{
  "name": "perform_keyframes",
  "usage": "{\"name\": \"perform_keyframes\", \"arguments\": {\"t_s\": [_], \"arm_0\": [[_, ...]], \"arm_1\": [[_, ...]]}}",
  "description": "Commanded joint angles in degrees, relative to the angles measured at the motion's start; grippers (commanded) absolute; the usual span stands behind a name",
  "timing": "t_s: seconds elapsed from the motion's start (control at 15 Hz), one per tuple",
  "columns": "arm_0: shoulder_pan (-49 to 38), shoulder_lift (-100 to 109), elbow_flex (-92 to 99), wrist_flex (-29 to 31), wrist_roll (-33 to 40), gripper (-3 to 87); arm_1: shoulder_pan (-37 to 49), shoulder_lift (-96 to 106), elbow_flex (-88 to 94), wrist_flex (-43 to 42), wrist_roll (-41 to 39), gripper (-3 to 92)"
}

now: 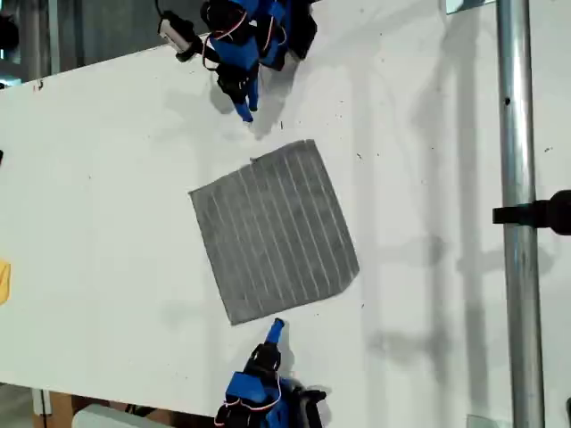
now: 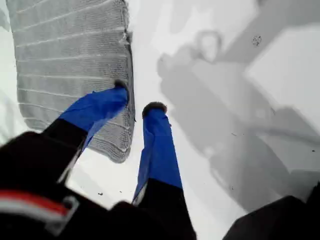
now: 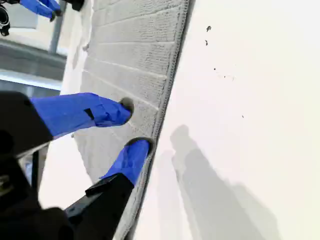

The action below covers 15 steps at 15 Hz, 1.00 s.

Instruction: Grasp corners of a towel and fold twice.

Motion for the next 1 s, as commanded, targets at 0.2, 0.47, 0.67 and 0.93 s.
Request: {"name": "perform_keyframes", "arguments": {"t_s": [0.2,0.47,0.67,0.93], "arm_0": [[-8.00,0.09,0.26,0.18,-32.26,-1.6],[-8.53,0.09,0.26,0.18,-32.87,-1.1],[-6.86,0.09,-0.97,0.18,-40.08,-1.8],[-1.67,-26.81,-23.38,-4.13,-42.28,-1.9]], "arm_1": [[-6.24,0.26,-1.41,0.44,-1.05,-0.3],[-6.42,0.26,-1.58,0.44,-0.70,-0.3],[-8.44,0.26,-6.59,2.11,-0.97,-0.3],[-13.62,-15.38,-23.47,1.93,-4.04,-0.3]]}}
